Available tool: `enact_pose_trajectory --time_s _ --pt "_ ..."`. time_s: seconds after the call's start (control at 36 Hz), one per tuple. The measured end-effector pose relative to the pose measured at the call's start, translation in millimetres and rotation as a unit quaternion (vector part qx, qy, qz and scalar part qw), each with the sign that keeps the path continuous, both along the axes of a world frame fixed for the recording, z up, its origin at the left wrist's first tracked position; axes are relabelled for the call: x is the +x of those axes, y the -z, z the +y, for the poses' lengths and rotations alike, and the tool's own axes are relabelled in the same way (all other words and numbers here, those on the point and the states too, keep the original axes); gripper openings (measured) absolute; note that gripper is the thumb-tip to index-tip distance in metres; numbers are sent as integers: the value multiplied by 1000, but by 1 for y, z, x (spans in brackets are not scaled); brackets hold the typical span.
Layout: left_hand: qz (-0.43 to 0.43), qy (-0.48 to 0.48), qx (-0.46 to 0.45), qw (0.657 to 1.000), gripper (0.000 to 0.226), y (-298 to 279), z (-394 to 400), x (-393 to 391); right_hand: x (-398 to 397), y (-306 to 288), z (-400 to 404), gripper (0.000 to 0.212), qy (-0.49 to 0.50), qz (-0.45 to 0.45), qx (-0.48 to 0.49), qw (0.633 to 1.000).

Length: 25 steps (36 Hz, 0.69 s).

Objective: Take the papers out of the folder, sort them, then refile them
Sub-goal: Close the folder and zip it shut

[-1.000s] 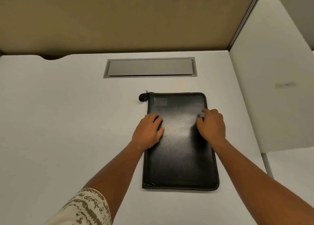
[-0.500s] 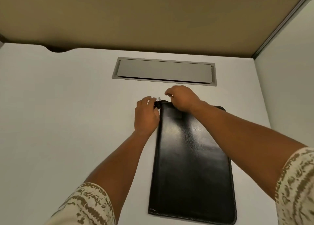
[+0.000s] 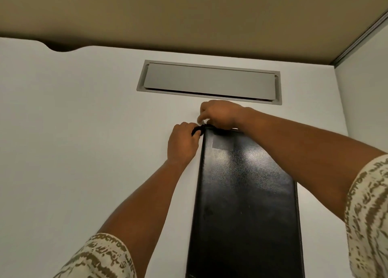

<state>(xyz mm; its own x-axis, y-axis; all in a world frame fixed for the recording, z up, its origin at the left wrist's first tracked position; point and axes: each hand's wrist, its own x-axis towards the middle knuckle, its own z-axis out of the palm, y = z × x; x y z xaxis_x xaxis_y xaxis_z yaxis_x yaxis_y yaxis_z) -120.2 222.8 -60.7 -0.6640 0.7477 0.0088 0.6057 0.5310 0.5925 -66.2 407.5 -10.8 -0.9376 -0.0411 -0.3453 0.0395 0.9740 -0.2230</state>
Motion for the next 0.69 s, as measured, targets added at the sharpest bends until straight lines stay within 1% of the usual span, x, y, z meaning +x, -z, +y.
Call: enact_pose_trajectory --time_s 0.11,0.33,0.53,0.69 --pt "-5 -12 18 1000 19 0 2 -2 0 7 0 20 -1 26 16 1000" --pt "8 -38 28 999 19 2 0 1 24 15 15 12 3 68 47 997" --pt "4 -52 41 998 18 -4 -2 7 65 14 25 15 36 89 63 993" --pt "7 -40 44 998 17 -8 -7 5 112 12 46 15 93 77 65 991"
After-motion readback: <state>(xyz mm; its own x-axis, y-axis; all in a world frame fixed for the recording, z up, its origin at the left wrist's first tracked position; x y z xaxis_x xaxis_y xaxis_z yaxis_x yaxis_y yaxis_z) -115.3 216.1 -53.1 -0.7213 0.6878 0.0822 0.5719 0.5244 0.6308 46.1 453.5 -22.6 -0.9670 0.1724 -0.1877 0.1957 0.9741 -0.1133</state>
